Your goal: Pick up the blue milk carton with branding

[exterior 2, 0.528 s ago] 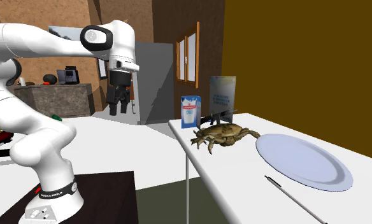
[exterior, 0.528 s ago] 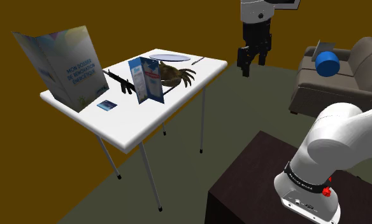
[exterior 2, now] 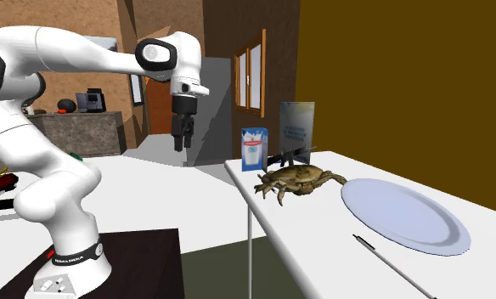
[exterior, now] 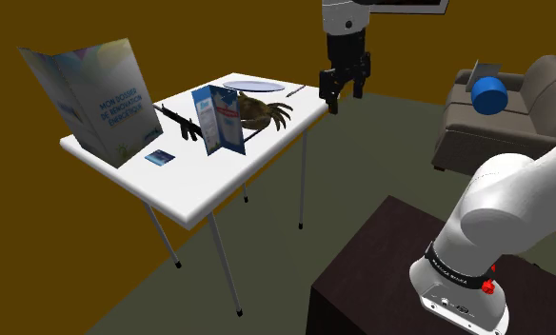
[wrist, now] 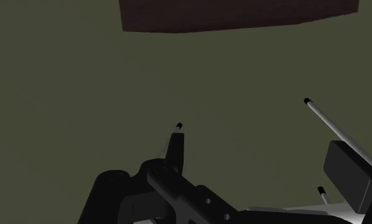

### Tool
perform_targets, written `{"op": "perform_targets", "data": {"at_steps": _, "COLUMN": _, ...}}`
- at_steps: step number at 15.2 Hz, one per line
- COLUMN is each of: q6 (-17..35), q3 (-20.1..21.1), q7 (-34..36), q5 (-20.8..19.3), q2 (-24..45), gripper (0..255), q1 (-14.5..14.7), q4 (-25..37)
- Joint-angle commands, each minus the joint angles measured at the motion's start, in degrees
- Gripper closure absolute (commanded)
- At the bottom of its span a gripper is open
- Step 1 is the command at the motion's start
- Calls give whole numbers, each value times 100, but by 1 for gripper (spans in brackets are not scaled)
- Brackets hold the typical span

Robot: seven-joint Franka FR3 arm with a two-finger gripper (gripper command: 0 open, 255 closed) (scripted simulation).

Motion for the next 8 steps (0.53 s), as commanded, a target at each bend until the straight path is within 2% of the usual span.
{"op": "perform_targets", "data": {"at_steps": 1, "q6": 72, "q3": 120, "q7": 135, "q5": 104, "q2": 365, "gripper": 0, "q1": 47, "q4": 333}}
{"op": "perform_targets", "data": {"at_steps": 8, "q6": 308, "q3": 454, "q7": 514, "q5": 270, "q2": 1661, "gripper": 0, "q1": 169, "q4": 1552}}
